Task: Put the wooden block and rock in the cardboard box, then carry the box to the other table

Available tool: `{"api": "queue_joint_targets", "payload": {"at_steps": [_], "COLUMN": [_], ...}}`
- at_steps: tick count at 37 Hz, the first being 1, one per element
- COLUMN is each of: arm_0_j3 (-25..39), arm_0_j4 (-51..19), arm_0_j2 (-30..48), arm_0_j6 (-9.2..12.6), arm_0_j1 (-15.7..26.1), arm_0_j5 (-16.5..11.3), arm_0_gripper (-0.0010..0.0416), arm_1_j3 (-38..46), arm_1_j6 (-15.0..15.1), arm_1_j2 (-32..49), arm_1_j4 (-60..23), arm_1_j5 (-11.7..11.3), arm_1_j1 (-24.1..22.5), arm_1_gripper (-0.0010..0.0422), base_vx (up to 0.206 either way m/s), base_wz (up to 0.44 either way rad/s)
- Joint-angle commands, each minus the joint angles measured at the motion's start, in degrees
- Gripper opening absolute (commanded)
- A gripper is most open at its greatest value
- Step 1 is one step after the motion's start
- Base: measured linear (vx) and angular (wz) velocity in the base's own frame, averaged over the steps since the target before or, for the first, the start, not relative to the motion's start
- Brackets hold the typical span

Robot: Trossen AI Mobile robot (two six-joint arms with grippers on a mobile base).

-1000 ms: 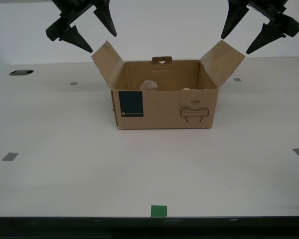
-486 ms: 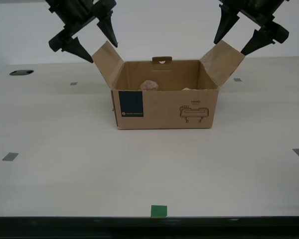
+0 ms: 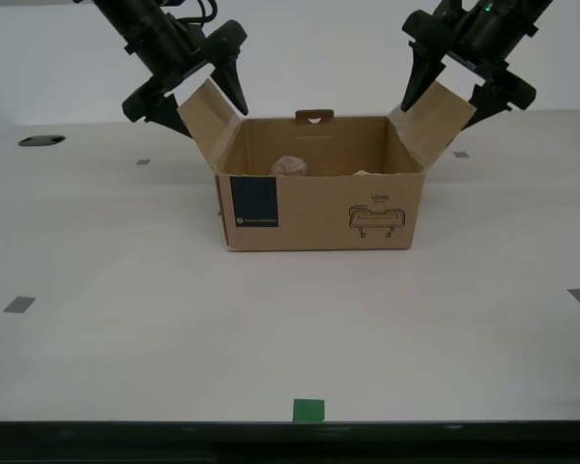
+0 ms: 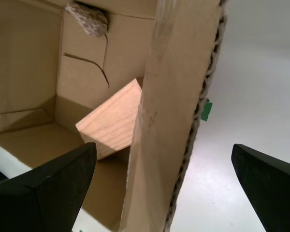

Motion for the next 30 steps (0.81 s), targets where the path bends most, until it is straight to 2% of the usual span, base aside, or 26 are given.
{"api": "queue_joint_targets", "payload": {"at_steps": [1, 12, 17, 30], "arm_0_j3": [0.11, 1.6, 1.6, 1.4], "arm_0_j4": [1.27, 3.61, 5.05, 5.77], "arm_0_j2": [1.44, 3.34, 3.34, 3.34], "arm_0_j6": [0.24, 1.05, 2.16, 3.26], "arm_0_j1": [0.46, 1.84, 2.14, 2.19], "arm_0_j5": [-0.39, -0.92, -1.14, -1.09], "arm_0_gripper": [0.0389, 0.039, 0.039, 0.0389], "arm_1_j3": [0.04, -0.37, -0.35, -0.37], "arm_1_j6": [-0.09, -1.01, -1.07, -1.09], "arm_1_j2": [-0.02, 2.99, 4.68, 4.59], "arm_1_j4": [0.52, 2.38, 3.5, 4.26], "arm_1_j5": [0.09, -0.44, -0.44, -1.16], "arm_1_j1": [-0.2, -0.98, -2.03, -2.99], "arm_1_gripper": [0.0389, 0.0389, 0.0389, 0.0389], "base_vx": [0.0, 0.0, 0.0, 0.0], "base_wz": [0.0, 0.0, 0.0, 0.0]}}
